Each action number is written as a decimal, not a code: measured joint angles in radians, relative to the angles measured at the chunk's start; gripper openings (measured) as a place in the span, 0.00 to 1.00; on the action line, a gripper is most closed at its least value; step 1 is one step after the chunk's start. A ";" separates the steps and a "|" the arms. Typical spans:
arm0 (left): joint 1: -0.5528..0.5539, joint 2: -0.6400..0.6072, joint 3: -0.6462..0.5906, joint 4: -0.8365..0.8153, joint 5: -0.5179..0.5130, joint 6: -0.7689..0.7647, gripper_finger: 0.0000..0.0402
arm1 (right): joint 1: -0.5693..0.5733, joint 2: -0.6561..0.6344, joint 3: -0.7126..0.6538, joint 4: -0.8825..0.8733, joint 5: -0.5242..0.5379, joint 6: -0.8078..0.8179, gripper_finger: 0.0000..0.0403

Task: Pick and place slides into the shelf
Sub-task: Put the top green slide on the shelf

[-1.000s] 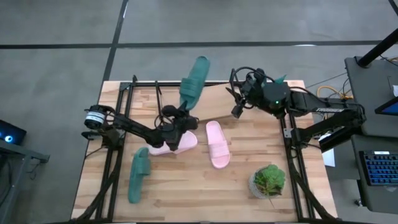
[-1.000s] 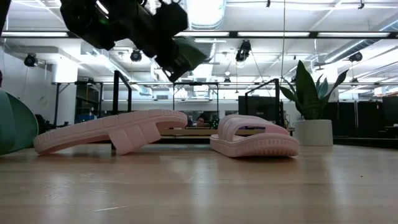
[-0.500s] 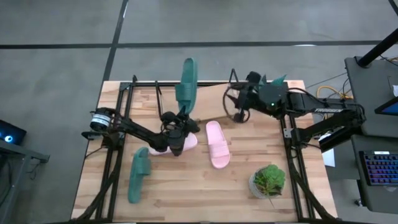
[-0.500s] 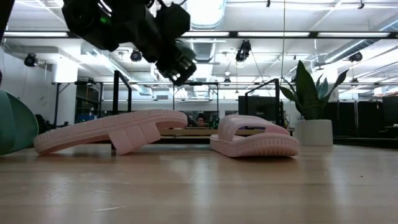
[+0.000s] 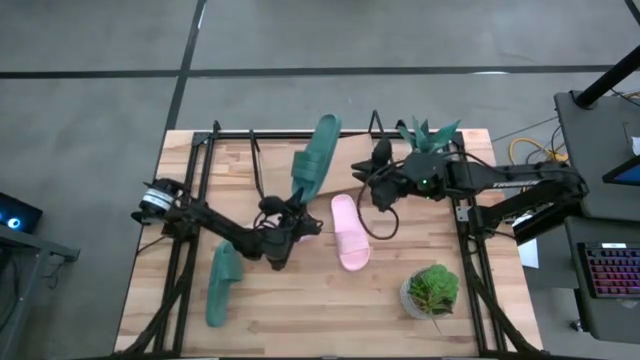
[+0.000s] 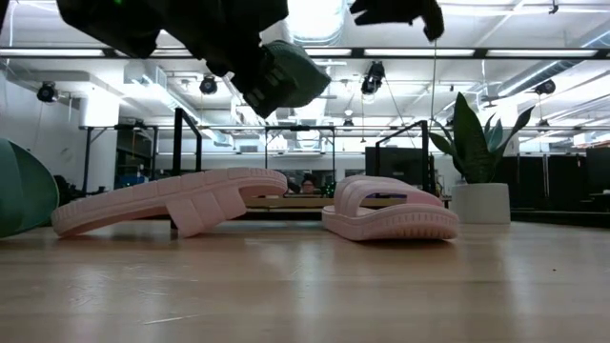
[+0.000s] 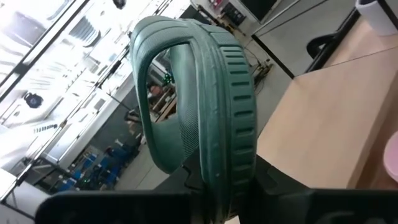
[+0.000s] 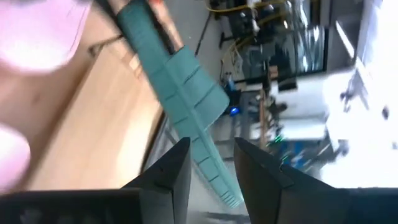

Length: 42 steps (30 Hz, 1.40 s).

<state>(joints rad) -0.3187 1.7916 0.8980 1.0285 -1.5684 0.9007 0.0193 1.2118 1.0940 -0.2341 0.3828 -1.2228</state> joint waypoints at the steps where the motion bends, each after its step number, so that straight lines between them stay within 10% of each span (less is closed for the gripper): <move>1: -0.004 0.000 -0.004 0.000 0.000 -0.001 0.05 | 0.000 0.000 -0.010 0.008 -0.001 -0.030 0.28; 18: -0.021 0.000 -0.015 0.000 -0.002 0.003 0.05 | -0.042 0.094 0.035 0.011 -0.015 -0.274 0.57; 42: -0.039 -0.001 -0.020 0.000 0.001 0.004 0.06 | -0.157 0.422 0.305 -0.006 0.145 -0.298 0.55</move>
<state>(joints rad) -0.3573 1.7908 0.8780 1.0286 -1.5673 0.9051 -0.1379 1.6340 1.3987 -0.2400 0.5283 -1.5213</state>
